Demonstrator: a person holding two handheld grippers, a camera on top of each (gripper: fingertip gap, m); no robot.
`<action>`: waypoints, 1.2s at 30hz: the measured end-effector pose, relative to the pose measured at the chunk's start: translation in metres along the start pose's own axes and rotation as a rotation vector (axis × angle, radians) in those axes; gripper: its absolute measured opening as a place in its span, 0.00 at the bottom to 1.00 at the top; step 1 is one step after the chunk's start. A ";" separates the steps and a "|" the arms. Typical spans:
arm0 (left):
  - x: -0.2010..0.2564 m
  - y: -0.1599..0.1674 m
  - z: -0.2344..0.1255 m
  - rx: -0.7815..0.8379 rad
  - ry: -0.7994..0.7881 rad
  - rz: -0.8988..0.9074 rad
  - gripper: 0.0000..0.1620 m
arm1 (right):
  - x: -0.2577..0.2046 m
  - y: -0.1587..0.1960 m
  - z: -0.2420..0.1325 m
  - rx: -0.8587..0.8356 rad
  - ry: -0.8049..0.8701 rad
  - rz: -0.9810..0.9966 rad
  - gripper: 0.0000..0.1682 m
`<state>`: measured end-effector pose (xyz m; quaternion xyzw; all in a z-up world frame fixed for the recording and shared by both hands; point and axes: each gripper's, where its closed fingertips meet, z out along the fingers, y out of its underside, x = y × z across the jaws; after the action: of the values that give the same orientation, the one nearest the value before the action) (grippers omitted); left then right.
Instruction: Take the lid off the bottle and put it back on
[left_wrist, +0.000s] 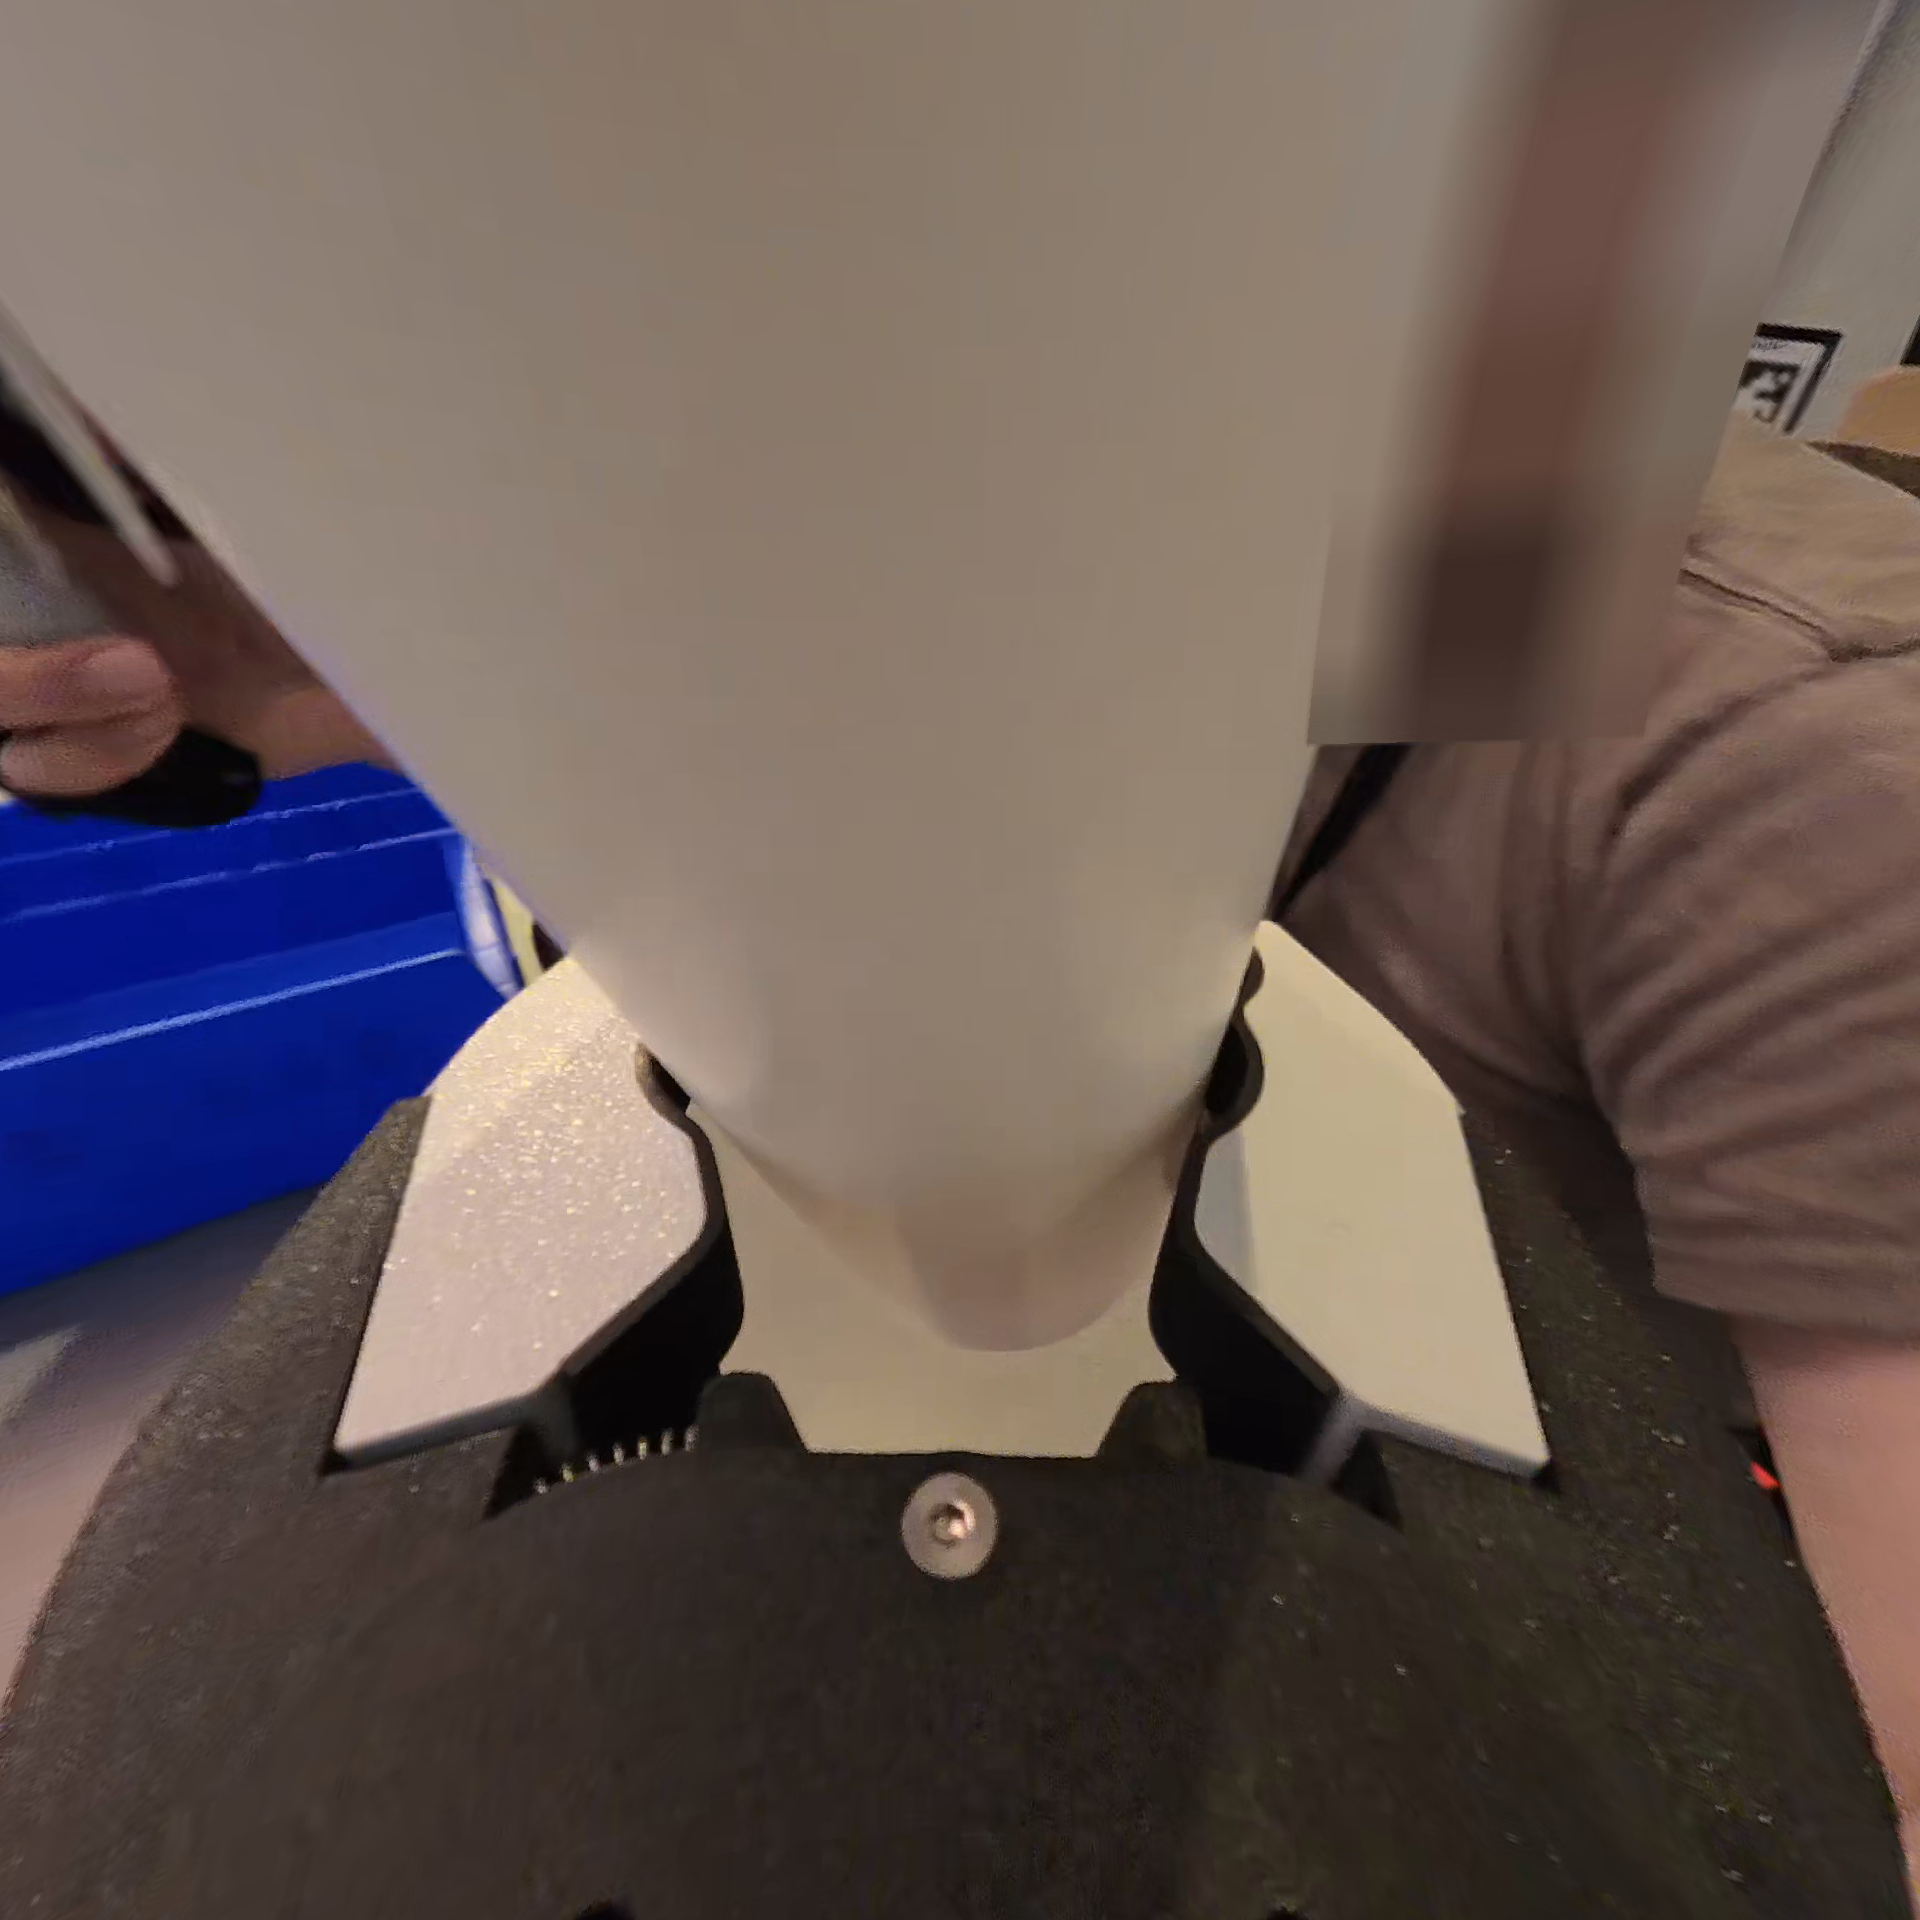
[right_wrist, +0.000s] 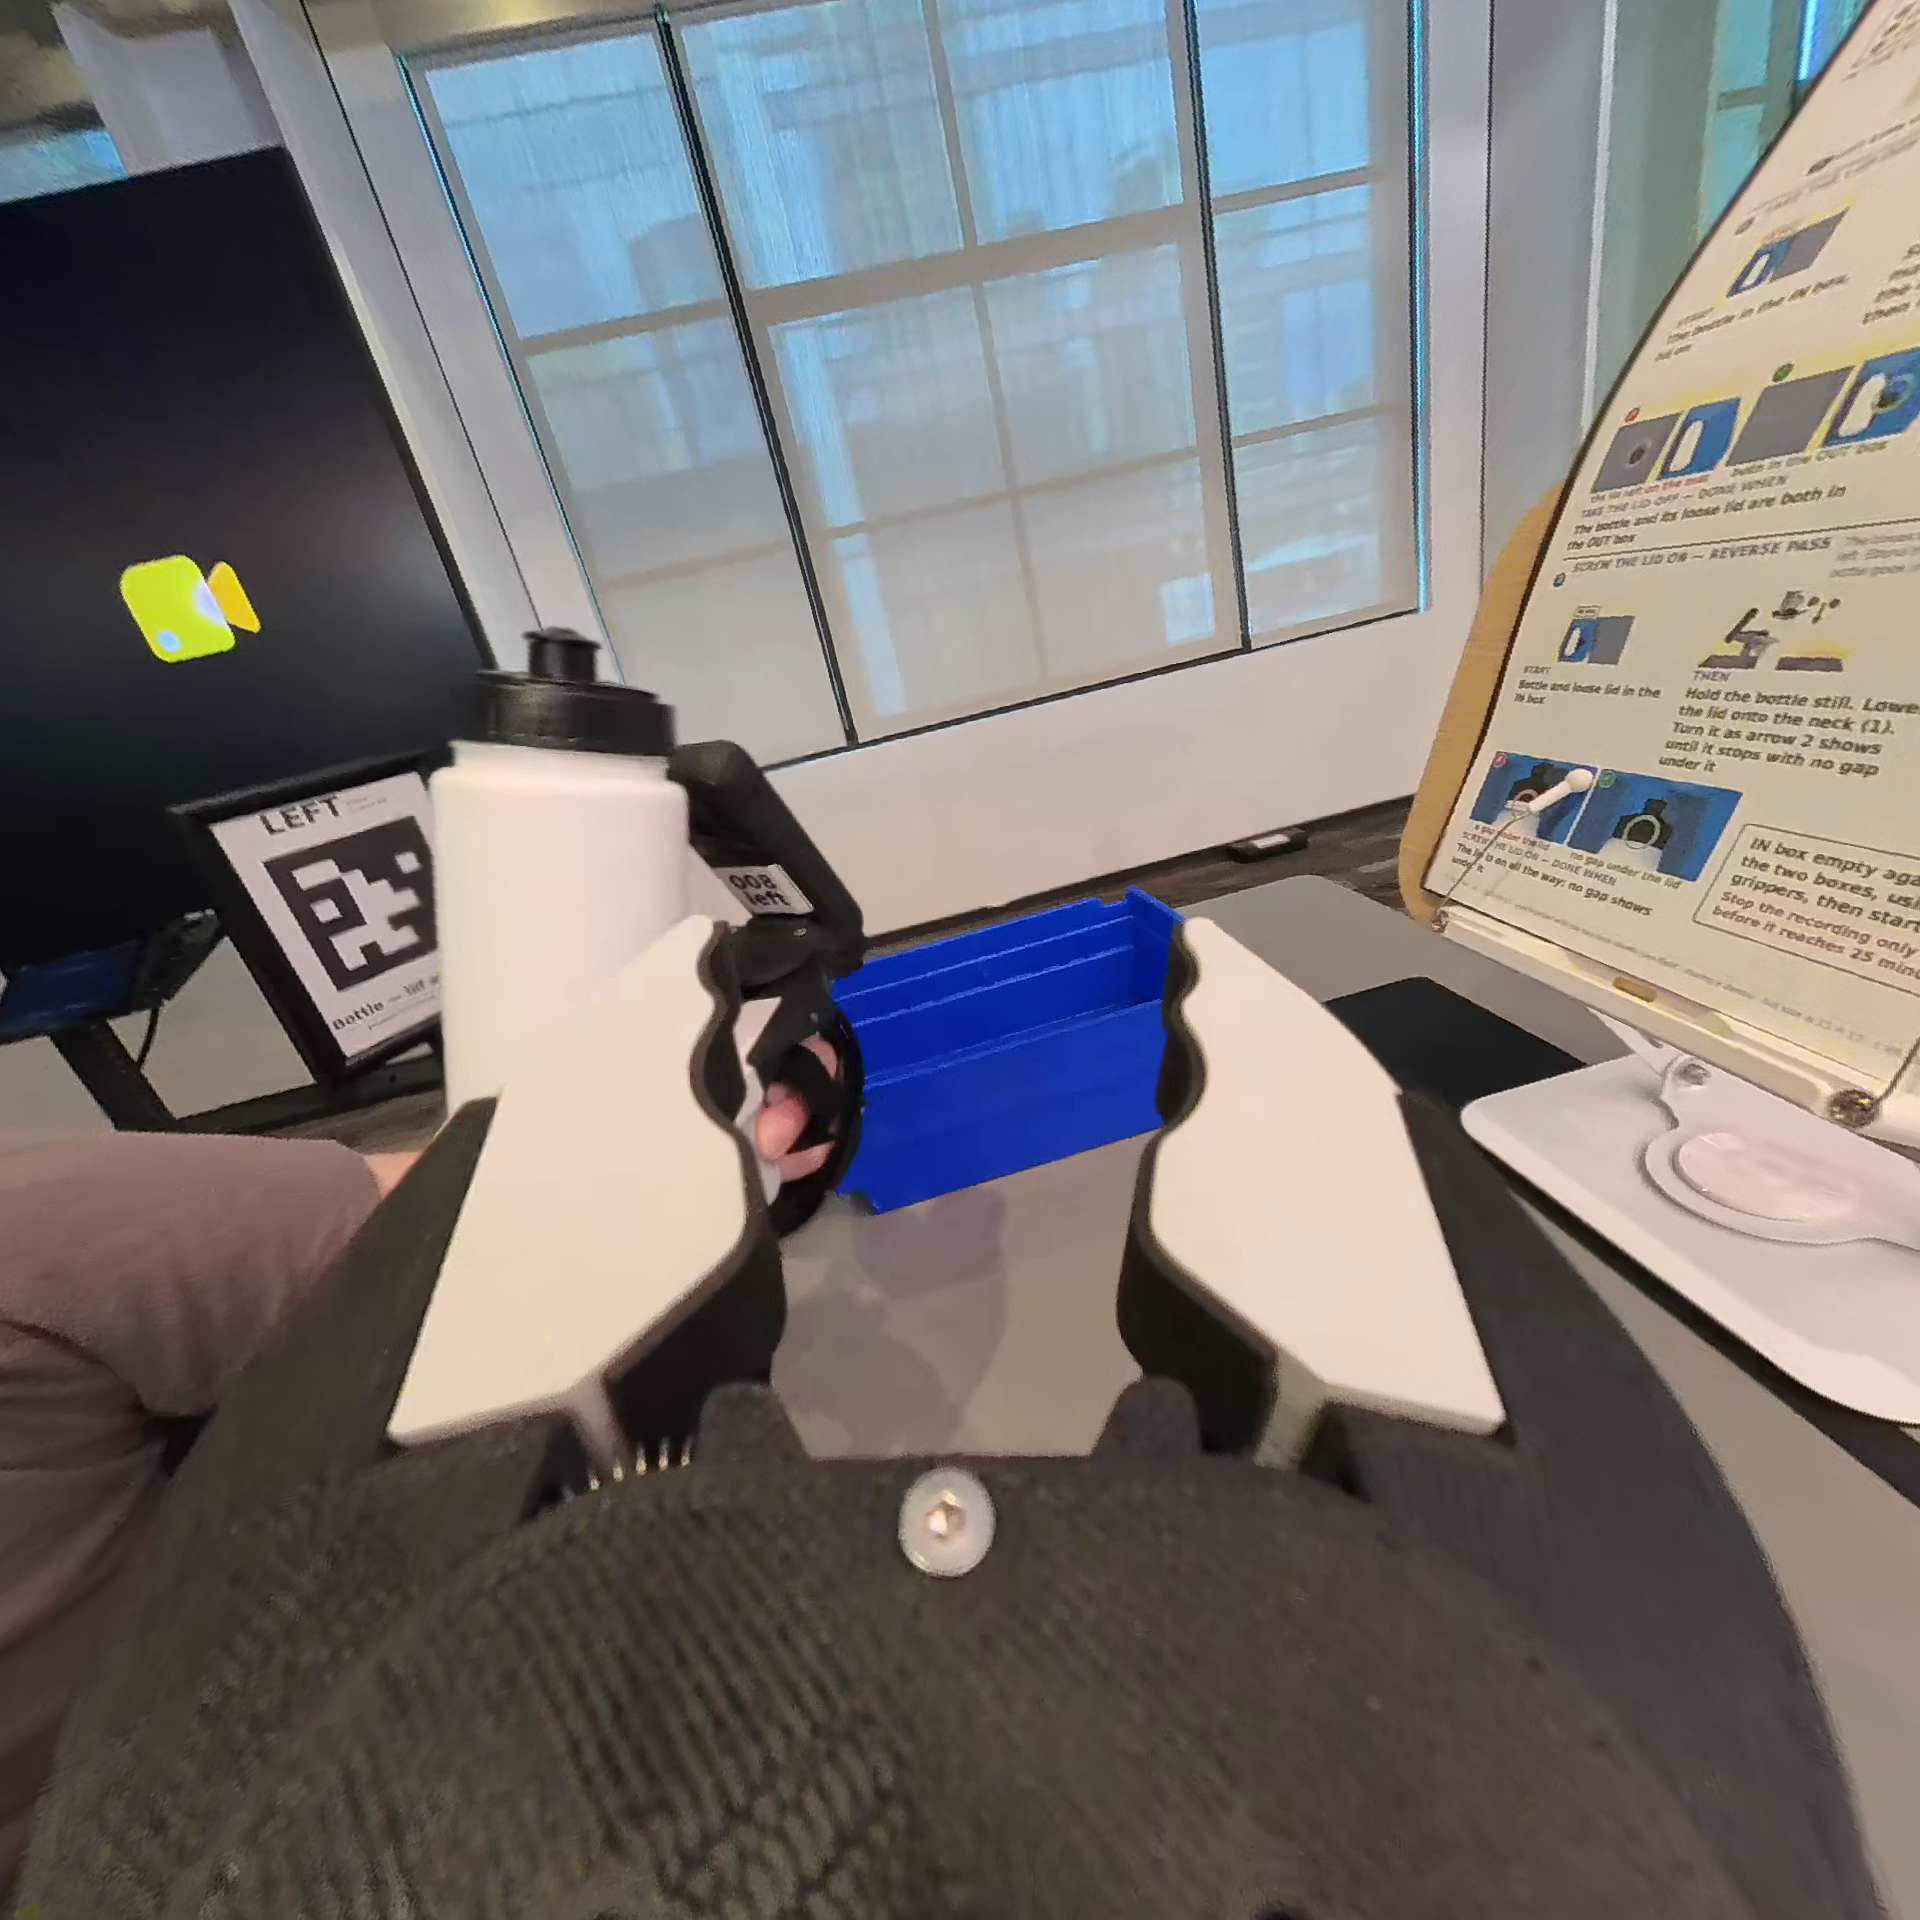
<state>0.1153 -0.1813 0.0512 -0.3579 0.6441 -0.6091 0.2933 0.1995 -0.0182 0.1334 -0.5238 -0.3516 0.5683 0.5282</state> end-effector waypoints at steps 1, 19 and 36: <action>0.000 -0.001 0.003 -0.005 0.006 0.011 0.61 | 0.002 0.000 -0.002 0.005 -0.004 0.017 0.47; -0.153 0.140 -0.043 -0.234 -0.789 -0.247 0.59 | 0.010 0.048 0.034 -0.262 0.283 -0.136 0.47; -0.144 0.134 -0.037 -0.125 -0.821 -0.165 0.59 | 0.030 0.120 0.030 -0.562 0.224 0.043 0.48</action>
<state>0.1539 -0.0423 -0.0876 -0.6381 0.4788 -0.3973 0.4535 0.1456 -0.0081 0.0186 -0.7163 -0.4232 0.3986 0.3859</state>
